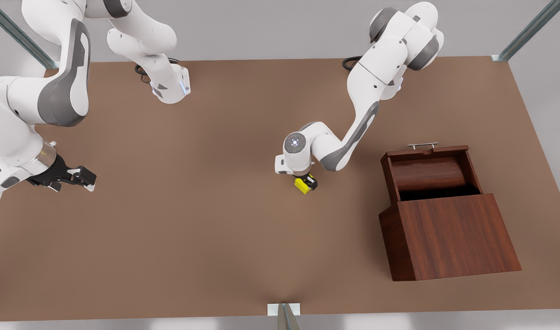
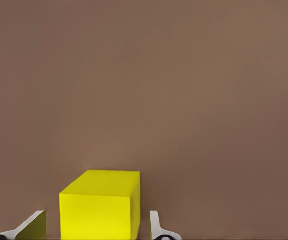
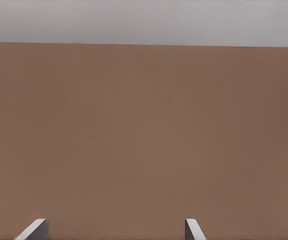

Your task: Open the drawer with left arm, place the square in the middle with right arm, and place the square in the drawer with left arm

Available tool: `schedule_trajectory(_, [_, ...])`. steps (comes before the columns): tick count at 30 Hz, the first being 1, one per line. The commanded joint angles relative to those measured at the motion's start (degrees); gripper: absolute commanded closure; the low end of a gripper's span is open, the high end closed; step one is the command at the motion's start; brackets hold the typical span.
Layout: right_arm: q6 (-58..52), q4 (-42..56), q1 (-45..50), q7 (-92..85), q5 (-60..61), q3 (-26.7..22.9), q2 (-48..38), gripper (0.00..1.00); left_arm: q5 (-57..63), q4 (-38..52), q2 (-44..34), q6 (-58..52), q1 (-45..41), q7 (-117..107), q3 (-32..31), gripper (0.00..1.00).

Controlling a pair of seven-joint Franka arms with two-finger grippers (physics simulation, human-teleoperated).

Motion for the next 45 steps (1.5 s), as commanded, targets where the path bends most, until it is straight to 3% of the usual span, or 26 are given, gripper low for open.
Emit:
schedule_trajectory(1, [0.00, 0.00, -0.01, 0.00, 0.00, 0.00, 0.00, 0.00, 0.63, -0.37, -0.01, 0.17, 0.01, 0.00, 0.13, 0.00])
schedule_trajectory(14, [0.00, 0.00, -0.01, 0.09, 0.00, 0.00, 0.00, 0.00, 0.63, -3.27, 1.22, 4.91, 0.01, -0.09, 1.27, 0.00])
schedule_trajectory(18, [0.00, 0.00, -0.01, 0.09, -0.09, 0.00, 0.08, 0.00, 0.54, -3.27, 1.74, 5.09, 0.01, -0.35, 1.27, 0.22])
schedule_trajectory(20, [0.09, 0.09, -0.01, 0.09, -0.09, 0.00, 0.08, 0.00, 0.54, -3.27, 1.74, 5.09, 0.01, -0.53, 1.27, 0.28])
schedule_trajectory(28, [0.09, 0.00, -0.01, 0.09, -0.09, 0.00, 0.00, 0.00, 0.54, -2.83, 1.48, 4.48, 0.01, -0.79, 1.27, 0.30])
schedule_trajectory(32, [0.09, 0.00, -0.01, 0.09, -0.09, 0.00, 0.00, 0.00, -0.42, -2.22, -3.35, 0.78, 0.10, -1.05, 1.18, 0.28])
schedule_trajectory(37, [0.00, 0.00, -0.01, 0.00, -0.09, 0.00, 0.08, 0.00, -10.44, -1.16, -15.48, -12.22, 0.63, 3.16, 1.62, 0.28])
schedule_trajectory(40, [0.00, 0.00, -0.01, 0.09, -0.09, 0.00, 0.00, 0.00, -15.89, -1.16, -21.54, -19.25, 0.63, 12.82, 6.54, 0.28])
schedule_trajectory(45, [0.00, 0.00, -0.01, 0.09, -0.09, 0.00, 0.08, 0.00, -19.58, -1.87, -26.29, -24.97, 0.54, 40.86, 21.65, 0.28])
